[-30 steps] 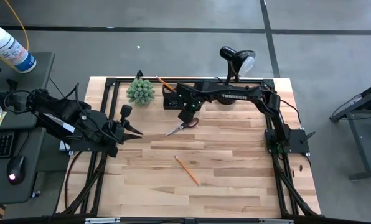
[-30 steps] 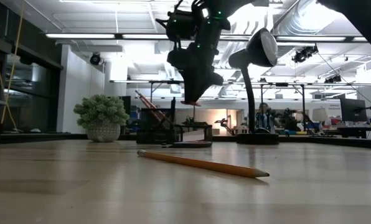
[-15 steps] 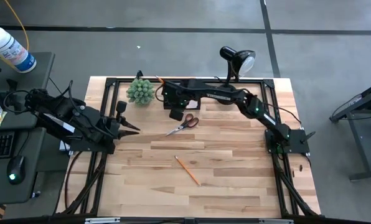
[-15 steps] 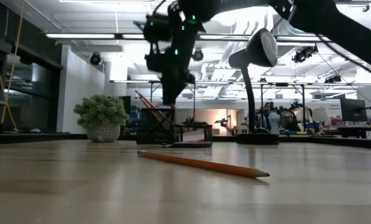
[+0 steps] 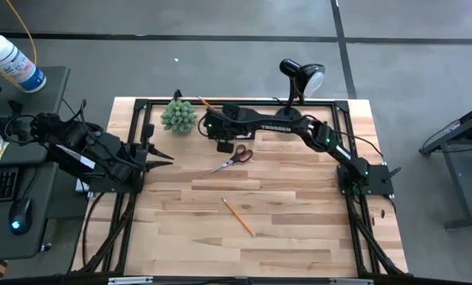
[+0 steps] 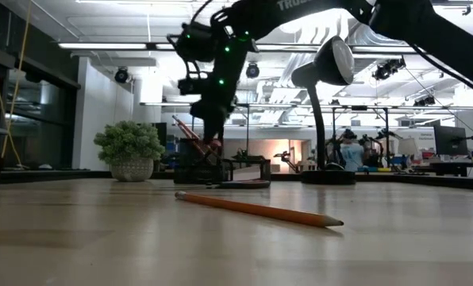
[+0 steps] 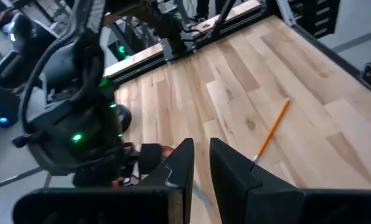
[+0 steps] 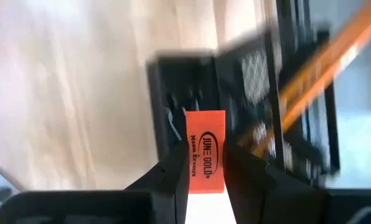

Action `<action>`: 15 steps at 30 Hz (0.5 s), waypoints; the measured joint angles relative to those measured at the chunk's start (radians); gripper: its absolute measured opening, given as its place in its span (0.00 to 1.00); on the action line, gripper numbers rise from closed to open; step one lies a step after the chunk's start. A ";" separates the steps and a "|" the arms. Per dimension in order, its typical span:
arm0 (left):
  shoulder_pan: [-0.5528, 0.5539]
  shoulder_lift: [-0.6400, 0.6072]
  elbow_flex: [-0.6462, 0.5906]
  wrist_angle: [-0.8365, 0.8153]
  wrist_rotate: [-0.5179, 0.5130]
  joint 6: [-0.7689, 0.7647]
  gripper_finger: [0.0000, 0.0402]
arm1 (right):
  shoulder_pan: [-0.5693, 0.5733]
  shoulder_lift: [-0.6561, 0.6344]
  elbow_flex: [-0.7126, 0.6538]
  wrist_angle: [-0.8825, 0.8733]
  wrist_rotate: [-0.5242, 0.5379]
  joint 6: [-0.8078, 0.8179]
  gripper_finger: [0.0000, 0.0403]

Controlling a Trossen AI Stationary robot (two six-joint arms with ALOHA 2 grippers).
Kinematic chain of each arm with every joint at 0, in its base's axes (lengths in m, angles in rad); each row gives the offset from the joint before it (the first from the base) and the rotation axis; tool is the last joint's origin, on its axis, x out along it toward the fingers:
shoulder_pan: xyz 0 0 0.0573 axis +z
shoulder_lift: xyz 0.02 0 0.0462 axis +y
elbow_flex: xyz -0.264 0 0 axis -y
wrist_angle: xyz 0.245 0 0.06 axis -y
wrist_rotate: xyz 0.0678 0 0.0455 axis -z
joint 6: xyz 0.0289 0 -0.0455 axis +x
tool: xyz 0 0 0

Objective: Pick and place office supplies into organizer
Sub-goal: Put the orange eraser into the black desk organizer

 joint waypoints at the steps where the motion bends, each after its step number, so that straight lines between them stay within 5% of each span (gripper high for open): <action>1: 0.000 0.001 0.000 0.000 -0.009 0.000 0.10 | 0.005 0.000 0.000 0.022 -0.001 -0.025 0.21; 15: 0.000 0.001 0.000 0.001 -0.046 0.005 0.10 | -0.004 0.006 0.000 0.198 -0.056 -0.177 0.21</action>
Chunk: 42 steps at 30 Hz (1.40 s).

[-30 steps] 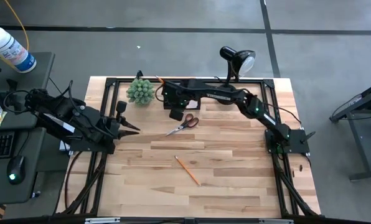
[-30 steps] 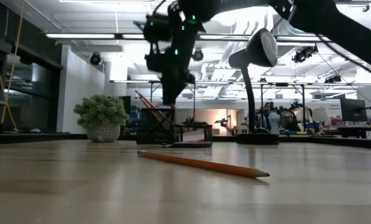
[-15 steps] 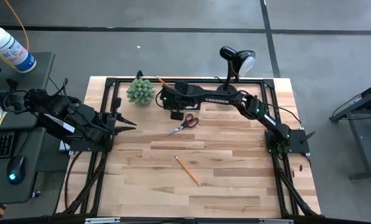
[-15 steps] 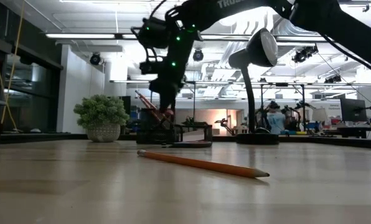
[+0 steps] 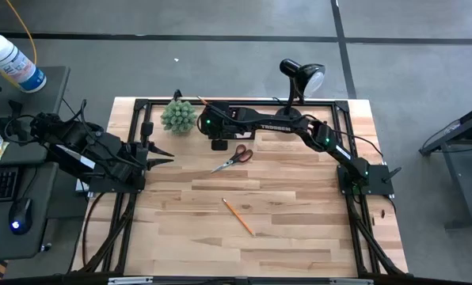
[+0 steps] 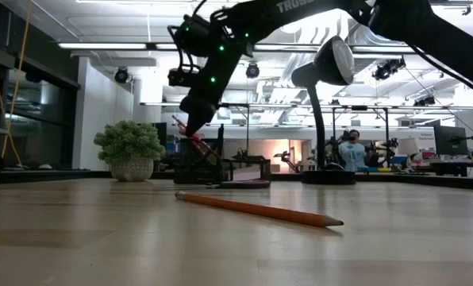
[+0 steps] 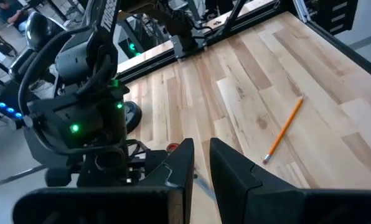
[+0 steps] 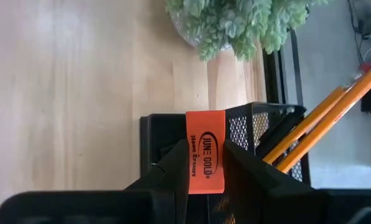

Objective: Pick and place office supplies into organizer
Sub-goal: Put the orange eraser into the black desk organizer, then put the pencil into the black desk organizer

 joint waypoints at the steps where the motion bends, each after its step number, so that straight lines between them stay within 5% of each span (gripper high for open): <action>1: 0.000 0.000 0.000 0.000 -0.005 0.005 0.10 | -0.004 0.004 -0.003 0.005 -0.007 -0.001 0.21; 8: 0.000 0.001 0.000 0.001 -0.024 0.006 0.10 | -0.014 0.027 -0.021 0.015 -0.070 -0.026 0.21; 25: 0.000 0.002 0.000 0.008 -0.025 0.023 0.10 | -0.016 0.096 -0.020 0.065 -0.014 -0.058 0.21; 42: 0.000 0.002 0.000 0.008 -0.033 0.023 0.10 | -0.011 0.096 -0.010 -0.005 0.045 -0.059 0.33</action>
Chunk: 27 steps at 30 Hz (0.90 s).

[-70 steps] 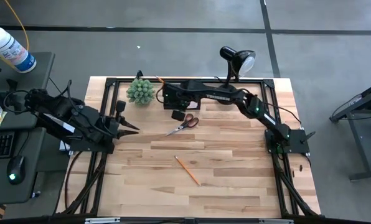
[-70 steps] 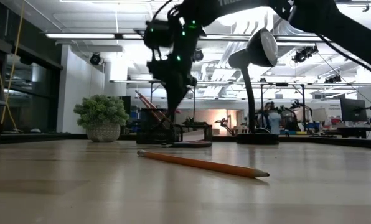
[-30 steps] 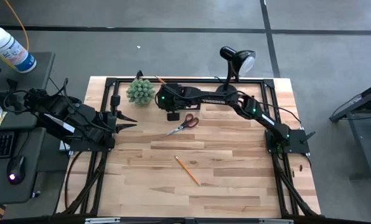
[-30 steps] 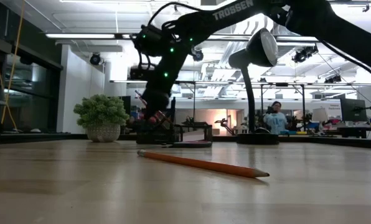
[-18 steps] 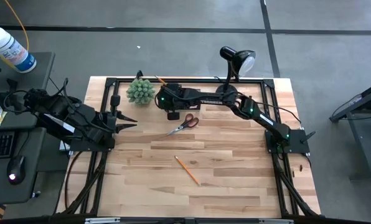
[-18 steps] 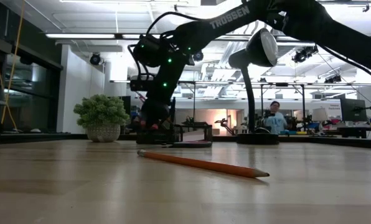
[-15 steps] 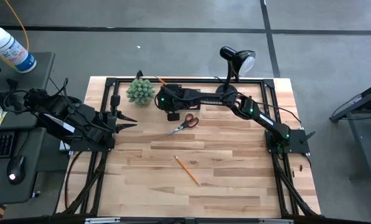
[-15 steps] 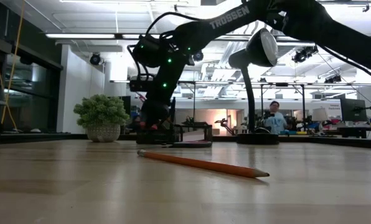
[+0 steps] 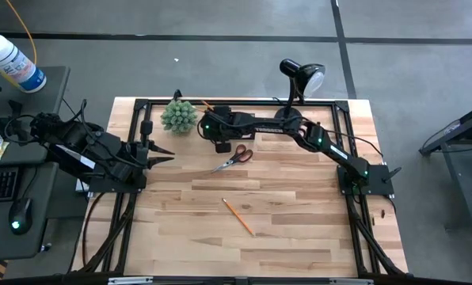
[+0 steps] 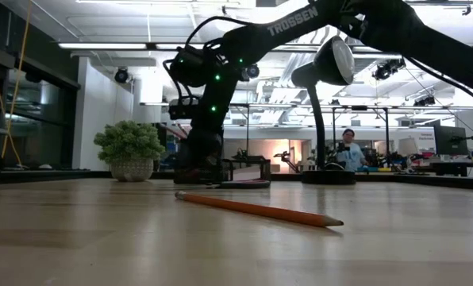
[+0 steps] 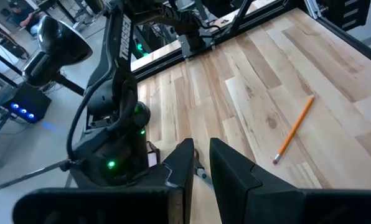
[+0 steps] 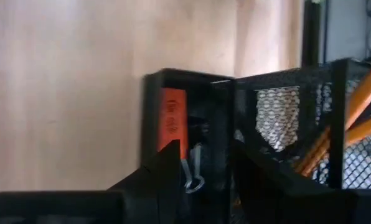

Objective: Pick and place office supplies into organizer
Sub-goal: Put the pencil into the black desk organizer

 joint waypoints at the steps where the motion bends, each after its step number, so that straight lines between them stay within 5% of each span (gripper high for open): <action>1: 0.000 0.000 0.000 0.000 -0.004 0.000 0.10 | 0.006 0.000 0.008 -0.021 0.000 0.000 0.33; 17: 0.000 0.000 0.000 -0.010 -0.009 -0.010 0.10 | 0.084 -0.031 0.158 -0.276 -0.113 0.016 0.31; 27: 0.000 0.031 0.000 -0.107 0.011 -0.199 0.10 | 0.132 -0.100 0.158 -0.545 -0.282 0.362 0.31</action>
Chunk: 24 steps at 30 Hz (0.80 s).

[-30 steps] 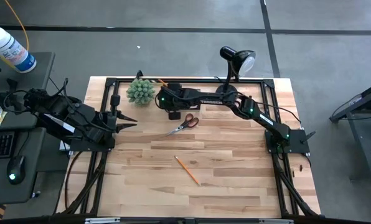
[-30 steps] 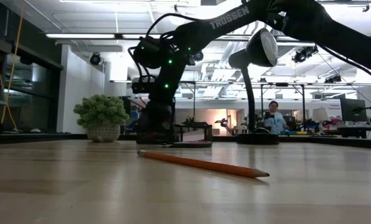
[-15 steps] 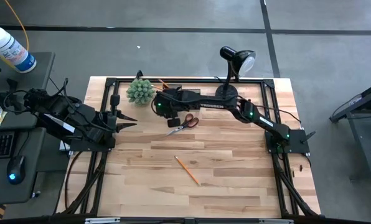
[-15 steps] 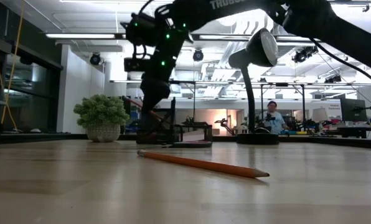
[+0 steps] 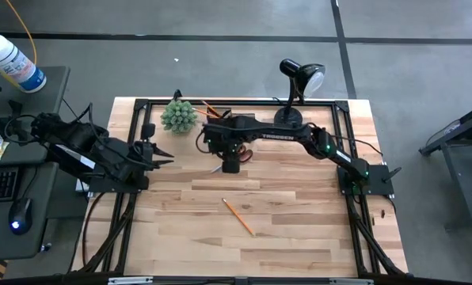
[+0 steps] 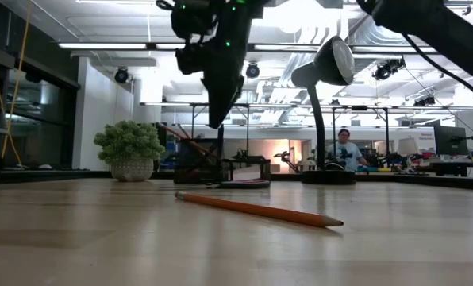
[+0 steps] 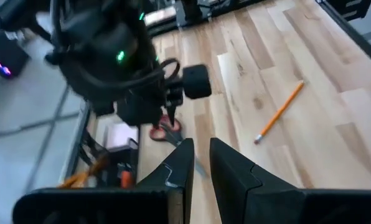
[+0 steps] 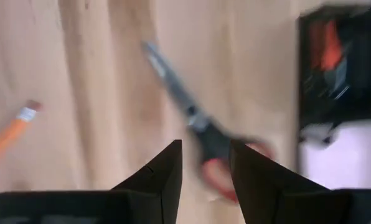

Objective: Pick and place office supplies into organizer
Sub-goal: Put the pencil into the black desk organizer

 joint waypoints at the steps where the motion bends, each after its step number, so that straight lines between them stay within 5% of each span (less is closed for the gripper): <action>1: 0.000 0.006 0.000 -0.004 0.005 -0.027 0.10 | 0.012 0.000 0.000 -0.016 -0.003 0.067 0.31; 12: -0.001 0.117 0.000 0.029 0.082 -0.350 0.10 | 0.220 0.000 -0.004 0.003 0.082 0.621 0.31; 20: -0.133 0.201 0.000 0.355 0.105 -0.281 0.10 | 0.307 0.001 -0.004 0.024 0.172 0.762 0.31; 24: -0.238 0.212 0.000 0.464 0.021 -0.242 0.10 | 0.318 0.002 -0.004 0.018 0.181 0.769 0.31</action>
